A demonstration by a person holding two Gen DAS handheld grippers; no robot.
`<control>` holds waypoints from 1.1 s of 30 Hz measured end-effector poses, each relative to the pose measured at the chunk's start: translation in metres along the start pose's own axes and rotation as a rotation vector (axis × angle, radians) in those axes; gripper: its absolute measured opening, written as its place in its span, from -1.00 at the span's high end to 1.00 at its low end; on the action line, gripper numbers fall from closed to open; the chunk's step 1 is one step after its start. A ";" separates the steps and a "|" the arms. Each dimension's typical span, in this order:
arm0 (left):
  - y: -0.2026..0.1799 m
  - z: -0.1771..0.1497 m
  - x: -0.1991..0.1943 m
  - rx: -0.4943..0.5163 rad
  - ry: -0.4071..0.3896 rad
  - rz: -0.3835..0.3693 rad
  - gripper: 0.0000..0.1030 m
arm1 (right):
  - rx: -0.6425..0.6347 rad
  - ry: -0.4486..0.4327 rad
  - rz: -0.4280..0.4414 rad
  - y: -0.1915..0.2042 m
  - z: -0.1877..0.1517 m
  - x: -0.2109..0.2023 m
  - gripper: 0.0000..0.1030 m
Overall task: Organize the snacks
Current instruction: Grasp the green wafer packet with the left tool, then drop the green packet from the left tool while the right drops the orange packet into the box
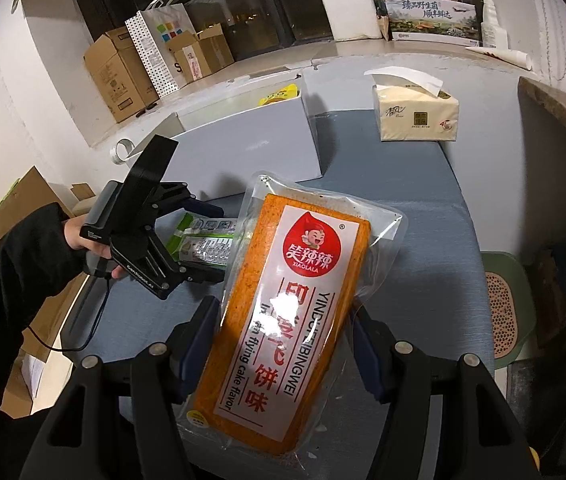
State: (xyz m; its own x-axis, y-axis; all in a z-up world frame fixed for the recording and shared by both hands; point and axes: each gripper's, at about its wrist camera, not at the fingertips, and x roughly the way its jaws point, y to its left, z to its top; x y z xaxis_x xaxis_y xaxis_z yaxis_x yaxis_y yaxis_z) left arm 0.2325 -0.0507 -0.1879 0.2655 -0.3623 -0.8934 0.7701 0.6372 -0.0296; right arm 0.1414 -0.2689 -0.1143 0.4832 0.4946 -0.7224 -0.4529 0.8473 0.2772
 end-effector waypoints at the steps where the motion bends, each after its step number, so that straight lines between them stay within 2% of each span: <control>1: 0.000 0.001 0.000 -0.008 0.006 0.004 -1.00 | 0.002 0.002 0.000 0.000 0.000 0.000 -0.31; 3: -0.002 0.002 0.000 -0.024 -0.006 0.019 -0.98 | 0.007 0.004 0.002 -0.001 -0.001 0.001 -0.31; 5: -0.011 -0.004 -0.010 -0.030 -0.050 0.024 -0.57 | 0.014 0.003 0.003 -0.002 -0.002 0.001 -0.31; 6: -0.013 -0.006 -0.014 -0.053 -0.051 0.028 -0.52 | 0.018 0.002 0.006 -0.003 -0.002 0.001 -0.31; 10: -0.022 -0.016 -0.037 -0.188 -0.114 0.132 -0.47 | 0.022 -0.003 0.008 -0.004 -0.002 0.001 -0.31; 11: -0.025 -0.021 -0.046 -0.232 -0.141 0.128 -0.47 | 0.029 -0.006 0.009 -0.005 -0.002 0.001 -0.31; 12: -0.029 -0.024 -0.058 -0.274 -0.184 0.145 -0.47 | 0.033 -0.008 0.012 -0.005 -0.002 0.001 -0.31; 15: -0.040 -0.033 -0.099 -0.389 -0.316 0.261 -0.48 | 0.028 -0.015 0.024 -0.001 0.001 0.003 -0.31; 16: -0.046 -0.036 -0.115 -0.428 -0.361 0.327 -0.48 | 0.024 -0.016 0.023 0.000 0.003 0.004 -0.31; 17: -0.050 -0.039 -0.127 -0.455 -0.398 0.353 -0.48 | 0.019 -0.017 0.025 0.002 0.006 0.005 -0.31; 20: -0.057 -0.042 -0.159 -0.526 -0.475 0.359 -0.48 | -0.004 -0.030 0.048 0.012 0.019 0.008 -0.31; 22: -0.064 -0.037 -0.176 -0.521 -0.520 0.380 -0.48 | -0.019 -0.051 0.090 0.018 0.034 0.008 -0.31; 24: -0.068 -0.034 -0.201 -0.505 -0.565 0.428 -0.49 | -0.029 -0.076 0.095 0.023 0.052 0.009 -0.31; 27: -0.062 -0.026 -0.222 -0.529 -0.601 0.407 -0.49 | -0.057 -0.117 0.101 0.031 0.083 0.011 -0.31; 31: -0.030 -0.016 -0.241 -0.567 -0.642 0.456 -0.49 | -0.087 -0.168 0.115 0.045 0.131 0.019 -0.31; 33: -0.007 -0.012 -0.246 -0.598 -0.652 0.455 -0.49 | -0.102 -0.188 0.112 0.050 0.152 0.024 -0.31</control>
State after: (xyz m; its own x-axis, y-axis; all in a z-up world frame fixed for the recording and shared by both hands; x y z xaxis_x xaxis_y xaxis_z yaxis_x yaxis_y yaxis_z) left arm 0.1555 0.0419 0.0266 0.8679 -0.1871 -0.4602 0.1442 0.9814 -0.1271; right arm 0.2436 -0.1852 -0.0215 0.5520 0.6200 -0.5576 -0.5801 0.7659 0.2772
